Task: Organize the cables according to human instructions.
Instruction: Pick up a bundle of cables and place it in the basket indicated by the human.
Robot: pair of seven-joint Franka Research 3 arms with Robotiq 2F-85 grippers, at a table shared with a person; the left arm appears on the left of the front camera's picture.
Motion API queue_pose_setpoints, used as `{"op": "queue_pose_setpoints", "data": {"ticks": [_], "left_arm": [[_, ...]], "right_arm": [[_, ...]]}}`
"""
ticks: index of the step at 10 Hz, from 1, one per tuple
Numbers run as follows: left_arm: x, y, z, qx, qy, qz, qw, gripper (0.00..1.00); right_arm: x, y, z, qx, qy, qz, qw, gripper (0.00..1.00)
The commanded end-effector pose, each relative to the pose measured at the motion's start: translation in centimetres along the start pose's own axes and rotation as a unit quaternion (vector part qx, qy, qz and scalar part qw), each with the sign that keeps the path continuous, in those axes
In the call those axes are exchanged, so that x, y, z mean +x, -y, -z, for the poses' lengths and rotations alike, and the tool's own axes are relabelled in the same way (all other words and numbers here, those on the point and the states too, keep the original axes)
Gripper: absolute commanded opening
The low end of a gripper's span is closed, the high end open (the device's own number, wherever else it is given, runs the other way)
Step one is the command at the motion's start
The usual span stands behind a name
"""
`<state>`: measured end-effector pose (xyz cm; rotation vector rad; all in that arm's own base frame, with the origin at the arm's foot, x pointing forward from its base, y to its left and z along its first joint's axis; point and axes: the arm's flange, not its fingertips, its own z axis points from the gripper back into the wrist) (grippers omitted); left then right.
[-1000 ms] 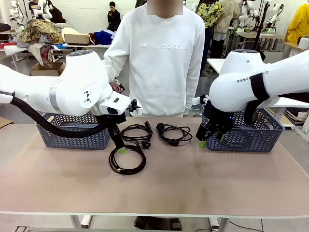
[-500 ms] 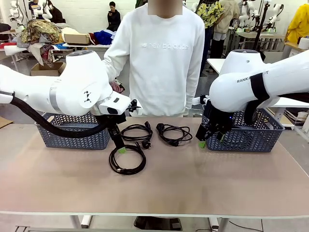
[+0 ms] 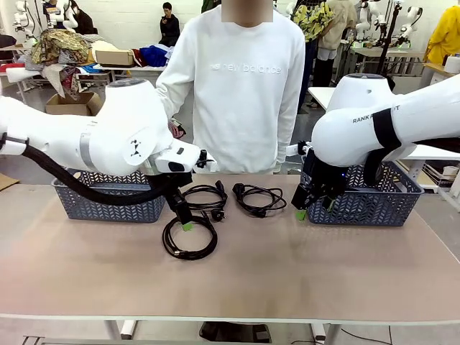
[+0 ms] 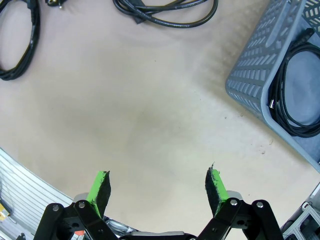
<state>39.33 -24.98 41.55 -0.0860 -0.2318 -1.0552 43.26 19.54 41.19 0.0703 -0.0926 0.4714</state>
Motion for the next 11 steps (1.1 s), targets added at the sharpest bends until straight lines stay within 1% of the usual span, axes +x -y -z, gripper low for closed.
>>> {"op": "queue_pose_setpoints", "data": {"ticks": [1, 3, 6, 7, 8, 11], "left_arm": [[1.9, 0.9, 1.3, 0.020, -0.026, -0.054, 0.998, 1.00], [3.1, 2.1, 3.3, 0.017, -0.034, -0.080, 0.996, 1.00], [4.7, 2.7, 4.9, 0.009, -0.019, -0.108, 0.994, 1.00], [4.9, 2.8, 5.0, -0.014, -0.007, -0.101, 0.995, 1.00], [4.0, 3.0, 4.7, 0.000, -0.027, -0.095, 0.995, 1.00], [4.0, 3.0, 4.7, 0.000, -0.027, -0.095, 0.995, 1.00]], "right_arm": [[0.0, 0.0, -0.2, 0.000, 0.002, 0.000, 1.000, 1.00], [0.0, 0.0, -0.2, 0.000, 0.002, 0.000, 1.000, 1.00], [0.0, 0.0, -0.2, 0.000, 0.002, 0.000, 1.000, 1.00], [0.0, 0.0, -0.2, 0.000, 0.002, 0.000, 1.000, 1.00], [0.0, 0.0, -0.2, 0.000, 0.002, 0.000, 1.000, 1.00], [0.0, 0.0, -0.2, 0.000, 0.002, 0.000, 1.000, 1.00]]}}
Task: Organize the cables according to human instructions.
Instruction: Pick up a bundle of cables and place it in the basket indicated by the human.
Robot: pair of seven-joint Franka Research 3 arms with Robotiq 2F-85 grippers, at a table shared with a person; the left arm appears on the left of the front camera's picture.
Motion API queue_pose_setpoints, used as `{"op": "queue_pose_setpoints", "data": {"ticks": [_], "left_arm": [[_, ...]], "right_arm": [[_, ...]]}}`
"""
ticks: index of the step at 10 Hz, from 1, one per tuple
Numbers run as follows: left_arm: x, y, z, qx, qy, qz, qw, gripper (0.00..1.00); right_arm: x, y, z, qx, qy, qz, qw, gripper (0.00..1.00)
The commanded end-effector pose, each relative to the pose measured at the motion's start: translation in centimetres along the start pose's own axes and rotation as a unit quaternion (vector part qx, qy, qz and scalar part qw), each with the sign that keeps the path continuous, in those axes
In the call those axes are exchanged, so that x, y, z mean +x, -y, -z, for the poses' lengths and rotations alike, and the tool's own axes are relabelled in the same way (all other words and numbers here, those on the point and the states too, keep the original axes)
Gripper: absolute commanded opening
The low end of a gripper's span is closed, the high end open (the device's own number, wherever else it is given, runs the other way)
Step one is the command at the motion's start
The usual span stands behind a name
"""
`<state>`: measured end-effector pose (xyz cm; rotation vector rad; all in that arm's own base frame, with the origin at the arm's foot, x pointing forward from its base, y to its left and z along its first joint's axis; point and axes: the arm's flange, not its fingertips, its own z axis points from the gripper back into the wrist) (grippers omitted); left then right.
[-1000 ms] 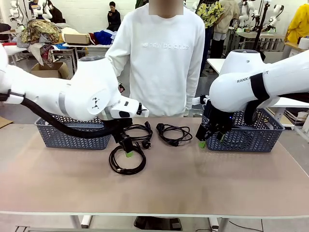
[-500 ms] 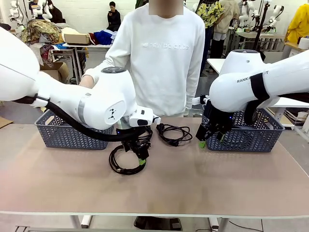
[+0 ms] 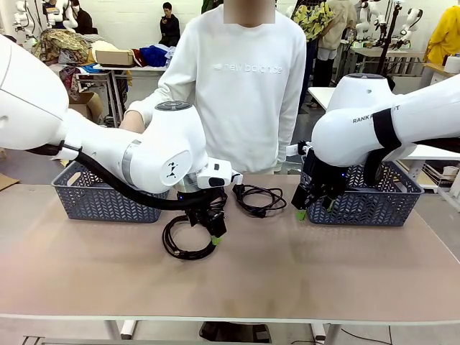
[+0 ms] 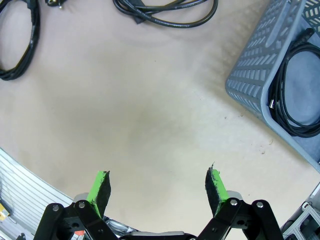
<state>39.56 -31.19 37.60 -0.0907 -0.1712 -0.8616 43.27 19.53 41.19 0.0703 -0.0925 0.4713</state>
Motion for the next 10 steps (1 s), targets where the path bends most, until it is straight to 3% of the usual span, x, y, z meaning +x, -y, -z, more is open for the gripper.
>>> {"op": "queue_pose_setpoints", "data": {"ticks": [1, 5, 7, 10], "left_arm": [[-0.5, -0.1, -0.3, 0.005, -0.003, 0.003, 1.000, 1.00], [0.0, 0.0, -0.1, 0.000, 0.000, 0.000, 1.000, 1.00], [0.5, 0.1, 0.3, 0.026, 0.003, -0.082, 0.996, 1.00], [0.9, 0.2, 0.9, 0.067, 0.001, -0.206, 0.976, 1.00]], "right_arm": [[0.0, 0.0, -0.2, 0.000, 0.002, 0.000, 1.000, 1.00], [0.0, 0.0, -0.2, 0.000, 0.002, 0.000, 1.000, 1.00], [0.0, 0.0, -0.2, 0.000, 0.002, 0.000, 1.000, 1.00], [0.0, 0.0, -0.2, 0.000, 0.002, 0.000, 1.000, 1.00]]}}
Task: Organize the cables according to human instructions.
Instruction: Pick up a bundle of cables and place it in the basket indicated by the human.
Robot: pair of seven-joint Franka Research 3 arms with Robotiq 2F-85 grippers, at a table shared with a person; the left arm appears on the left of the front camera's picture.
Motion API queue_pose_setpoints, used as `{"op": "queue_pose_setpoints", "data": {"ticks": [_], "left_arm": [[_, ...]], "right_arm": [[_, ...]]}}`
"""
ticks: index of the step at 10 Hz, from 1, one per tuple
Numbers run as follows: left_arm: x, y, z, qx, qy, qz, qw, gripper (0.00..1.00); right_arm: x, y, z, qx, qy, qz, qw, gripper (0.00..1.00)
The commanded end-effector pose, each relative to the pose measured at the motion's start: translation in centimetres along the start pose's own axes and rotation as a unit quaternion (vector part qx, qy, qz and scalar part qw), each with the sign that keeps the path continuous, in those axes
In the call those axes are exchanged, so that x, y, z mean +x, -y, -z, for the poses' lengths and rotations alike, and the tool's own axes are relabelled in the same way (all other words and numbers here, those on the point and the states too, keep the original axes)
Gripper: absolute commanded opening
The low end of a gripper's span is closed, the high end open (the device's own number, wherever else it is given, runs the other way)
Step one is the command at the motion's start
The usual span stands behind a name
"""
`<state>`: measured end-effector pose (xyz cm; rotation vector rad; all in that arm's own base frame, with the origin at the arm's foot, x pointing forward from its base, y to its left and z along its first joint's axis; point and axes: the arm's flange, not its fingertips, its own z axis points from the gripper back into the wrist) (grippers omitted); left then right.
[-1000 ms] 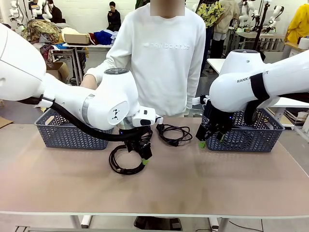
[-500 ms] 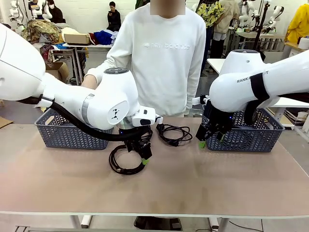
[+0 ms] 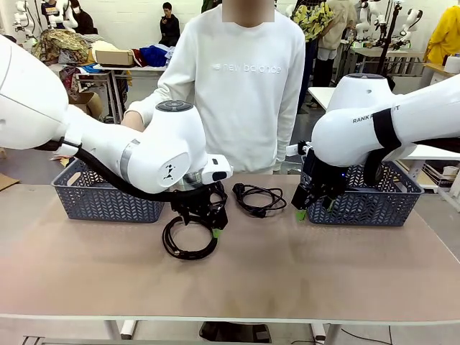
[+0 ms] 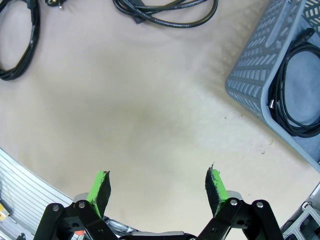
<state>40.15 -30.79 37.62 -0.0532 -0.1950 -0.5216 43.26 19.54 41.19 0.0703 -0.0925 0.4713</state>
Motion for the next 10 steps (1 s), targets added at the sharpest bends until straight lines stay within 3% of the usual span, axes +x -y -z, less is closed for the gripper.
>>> {"op": "queue_pose_setpoints", "data": {"ticks": [1, 5, 10], "left_arm": [[0.7, 1.5, 1.5, 0.034, -0.010, -0.062, 0.997, 1.00], [2.8, 2.7, 3.5, -0.006, -0.003, -0.119, 0.993, 1.00], [5.8, 1.0, 5.1, -0.029, -0.034, -0.154, 0.987, 1.00]], "right_arm": [[0.0, 0.0, -0.2, 0.000, 0.002, 0.000, 1.000, 1.00], [0.0, 0.0, -0.2, 0.000, 0.002, 0.000, 1.000, 1.00], [0.0, 0.0, -0.2, 0.000, 0.002, 0.000, 1.000, 1.00]]}}
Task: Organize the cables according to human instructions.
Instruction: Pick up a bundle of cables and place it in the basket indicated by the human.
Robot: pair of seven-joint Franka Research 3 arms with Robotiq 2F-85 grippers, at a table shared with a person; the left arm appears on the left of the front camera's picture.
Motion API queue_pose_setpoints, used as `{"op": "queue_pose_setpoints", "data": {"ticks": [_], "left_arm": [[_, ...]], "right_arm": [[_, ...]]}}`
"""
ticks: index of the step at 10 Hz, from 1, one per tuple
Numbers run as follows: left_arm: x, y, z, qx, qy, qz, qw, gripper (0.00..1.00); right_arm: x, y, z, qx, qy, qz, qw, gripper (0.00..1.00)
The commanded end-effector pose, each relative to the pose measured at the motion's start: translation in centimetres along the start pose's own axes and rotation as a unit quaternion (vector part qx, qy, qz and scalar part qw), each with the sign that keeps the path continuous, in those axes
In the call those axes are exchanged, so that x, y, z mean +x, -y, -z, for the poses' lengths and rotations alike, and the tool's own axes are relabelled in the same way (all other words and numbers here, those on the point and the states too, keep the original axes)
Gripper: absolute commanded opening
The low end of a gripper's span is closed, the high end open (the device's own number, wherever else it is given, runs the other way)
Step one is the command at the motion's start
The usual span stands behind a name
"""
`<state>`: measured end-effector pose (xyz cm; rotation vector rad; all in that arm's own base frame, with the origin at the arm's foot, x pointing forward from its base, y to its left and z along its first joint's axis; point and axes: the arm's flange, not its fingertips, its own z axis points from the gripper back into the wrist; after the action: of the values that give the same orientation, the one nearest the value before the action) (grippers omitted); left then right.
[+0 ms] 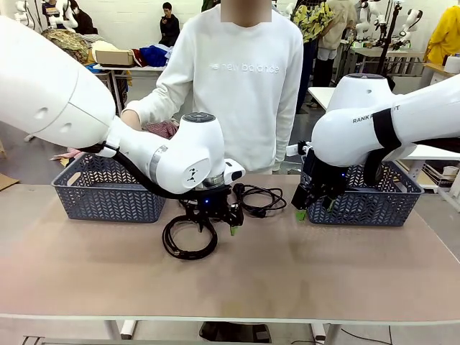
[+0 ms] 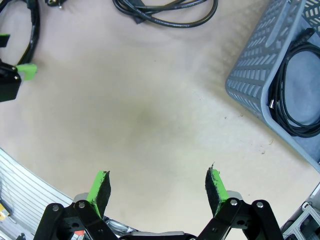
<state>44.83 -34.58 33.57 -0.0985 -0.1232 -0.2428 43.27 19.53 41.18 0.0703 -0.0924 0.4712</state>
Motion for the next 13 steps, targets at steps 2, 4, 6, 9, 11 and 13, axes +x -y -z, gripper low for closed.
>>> {"op": "queue_pose_setpoints", "data": {"ticks": [2, 4, 6, 9, 11, 13], "left_arm": [[0.0, 0.0, 0.0, 0.000, 0.000, 0.000, 1.000, 1.00], [0.0, 0.0, 0.0, 0.000, 0.000, 0.000, 1.000, 1.00], [0.0, 0.0, 0.0, 0.000, 0.000, 0.000, 1.000, 1.00], [0.3, 0.3, 0.1, -0.009, -0.004, -0.001, 1.000, 1.00], [0.4, -0.2, -1.0, 0.004, -0.010, -0.056, 0.998, 1.00], [0.2, -0.3, -1.7, 0.014, -0.020, -0.094, 0.995, 1.00]], "right_arm": [[0.0, 0.0, -0.2, 0.000, 0.003, 0.000, 1.000, 1.00], [0.0, 0.0, -0.2, 0.000, 0.003, 0.000, 1.000, 1.00], [0.0, 0.0, -0.2, 0.000, 0.003, 0.000, 1.000, 1.00], [0.0, 0.0, -0.2, 0.000, 0.003, 0.000, 1.000, 1.00], [0.0, 0.0, -0.2, 0.000, 0.003, 0.000, 1.000, 1.00], [0.0, 0.0, -0.2, 0.000, 0.003, 0.000, 1.000, 1.00]]}}
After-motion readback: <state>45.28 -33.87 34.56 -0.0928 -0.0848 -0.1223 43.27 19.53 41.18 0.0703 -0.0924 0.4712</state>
